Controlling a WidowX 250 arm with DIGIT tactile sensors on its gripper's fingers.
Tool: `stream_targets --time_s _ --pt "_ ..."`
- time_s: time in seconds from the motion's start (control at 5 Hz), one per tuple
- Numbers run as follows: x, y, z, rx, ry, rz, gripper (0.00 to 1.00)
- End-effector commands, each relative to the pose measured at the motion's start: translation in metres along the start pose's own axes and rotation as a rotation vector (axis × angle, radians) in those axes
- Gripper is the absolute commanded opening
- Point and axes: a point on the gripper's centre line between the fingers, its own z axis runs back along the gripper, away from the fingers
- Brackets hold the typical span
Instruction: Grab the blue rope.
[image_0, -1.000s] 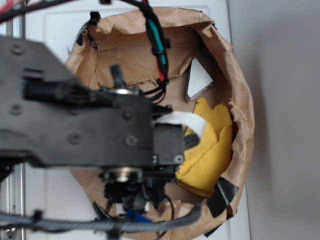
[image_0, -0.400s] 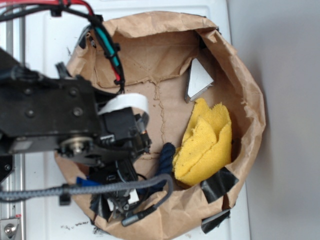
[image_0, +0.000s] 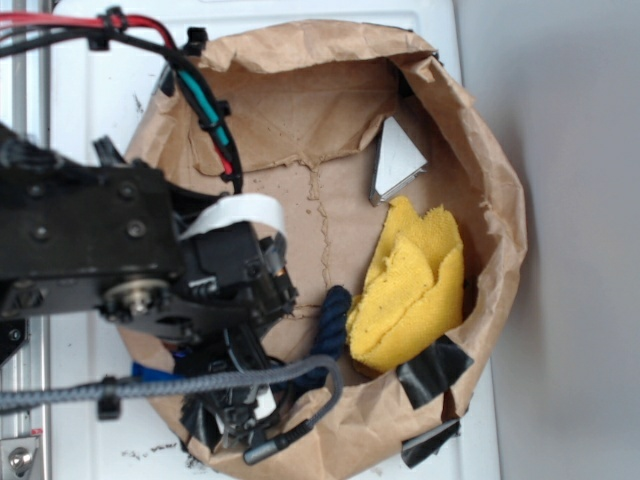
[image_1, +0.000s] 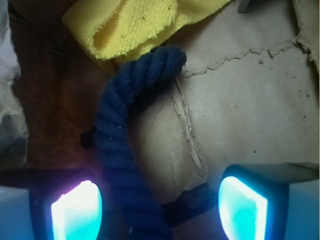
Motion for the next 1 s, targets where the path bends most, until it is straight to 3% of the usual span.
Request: stream_targets --time_s 0.0,0.4,0.6,0.8 --pt "0.000 -0.010 0.007 -0.007 -0.016 -0.037 1.00" --pt "0.034 0.000 0.012 -0.052 -0.085 0.034 1.00" --pt "0.055 -0.001 0.007 -0.126 -0.094 0.052 1.00" --pt "0.055 -0.008 -0.014 -0.092 -0.066 0.019 1.00"
